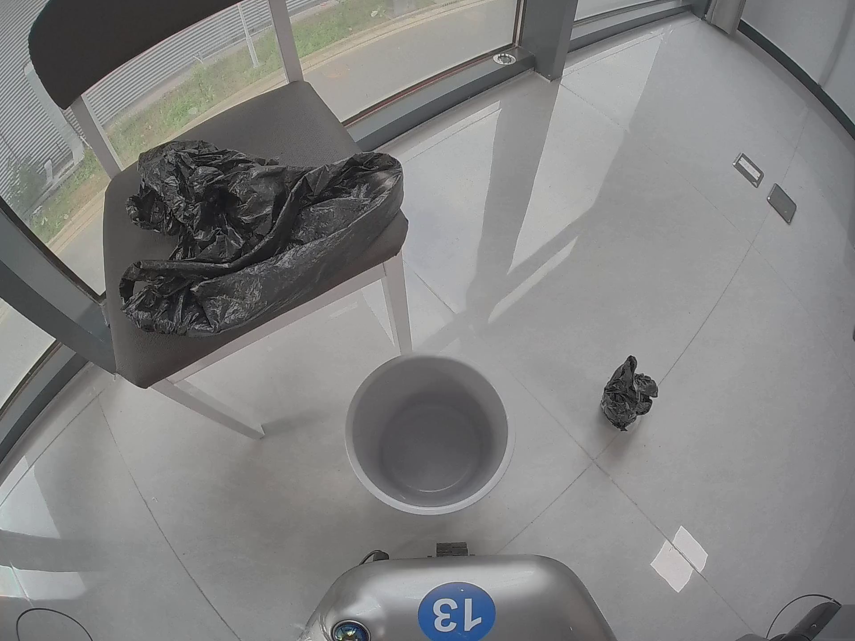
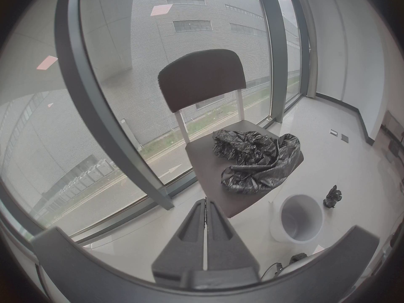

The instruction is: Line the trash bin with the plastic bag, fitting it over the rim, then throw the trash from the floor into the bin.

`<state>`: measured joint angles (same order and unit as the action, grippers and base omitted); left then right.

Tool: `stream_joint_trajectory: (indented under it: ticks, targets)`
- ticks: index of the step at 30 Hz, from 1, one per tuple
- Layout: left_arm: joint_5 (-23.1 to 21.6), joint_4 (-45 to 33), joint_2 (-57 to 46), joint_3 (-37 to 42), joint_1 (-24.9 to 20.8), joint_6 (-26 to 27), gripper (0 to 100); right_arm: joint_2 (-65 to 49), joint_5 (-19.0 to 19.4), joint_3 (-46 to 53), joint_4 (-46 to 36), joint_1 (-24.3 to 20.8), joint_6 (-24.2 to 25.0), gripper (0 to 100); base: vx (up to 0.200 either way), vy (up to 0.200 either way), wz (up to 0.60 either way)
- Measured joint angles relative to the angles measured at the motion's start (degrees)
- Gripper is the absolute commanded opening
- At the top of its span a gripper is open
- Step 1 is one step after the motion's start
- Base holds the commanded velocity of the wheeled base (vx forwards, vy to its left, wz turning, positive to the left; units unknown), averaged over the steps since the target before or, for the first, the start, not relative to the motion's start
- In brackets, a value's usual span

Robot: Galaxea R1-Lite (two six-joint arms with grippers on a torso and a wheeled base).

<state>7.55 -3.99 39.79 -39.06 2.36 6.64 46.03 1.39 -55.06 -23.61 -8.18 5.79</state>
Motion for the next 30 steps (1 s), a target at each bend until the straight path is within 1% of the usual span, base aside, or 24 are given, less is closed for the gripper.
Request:
stream_joint_trajectory:
  ticks: [4, 8, 9, 11, 16, 19, 21, 24, 30]
  targets:
    - [-2.0, -1.0, 6.0, -6.4, -0.4, -0.6, 0, 9.6, 2.7, -10.7, -2.9, -3.9, -0.7, 100, 0.0, 0.0, 0.0]
    - [-3.3, -2.9, 11.9, -13.5, -0.8, -3.2, 0, 18.1, 6.7, -21.4, -6.7, -7.5, -1.1, 100, 0.0, 0.0, 0.0]
    - [-3.7, -3.9, 13.4, -15.9, -1.0, -4.3, 100, 20.3, 7.8, -24.3, -7.6, -8.4, -1.3, 100, 0.0, 0.0, 0.0]
    - [-4.5, -7.1, 16.3, -21.3, -1.2, -6.9, 100, 24.3, 9.6, -29.9, -9.1, -10.0, -1.5, 100, 0.0, 0.0, 0.0]
    - [-8.2, -20.1, 22.0, -33.6, -1.5, -13.0, 100, 33.4, 13.3, -41.5, -12.0, -13.2, -2.1, 100, 0.0, 0.0, 0.0]
    - [-10.1, -24.6, 24.5, -38.0, -1.6, -15.4, 100, 38.3, 14.9, -46.4, -13.0, -15.2, -2.5, 100, 0.0, 0.0, 0.0]
    - [-10.8, -25.7, 25.9, -39.1, -1.7, -16.2, 100, 41.3, 15.6, -48.6, -13.2, -16.6, -2.8, 100, 0.0, 0.0, 0.0]
    - [-11.2, -26.2, 27.4, -38.8, -2.1, -16.8, 100, 44.6, 16.1, -50.8, -12.7, -18.2, -2.8, 100, 0.0, 0.0, 0.0]
    - [-11.3, -26.4, 28.5, -35.3, -2.7, -16.8, 100, 50.0, 16.3, -55.5, -11.3, -20.8, -3.0, 100, 0.0, 0.0, 0.0]
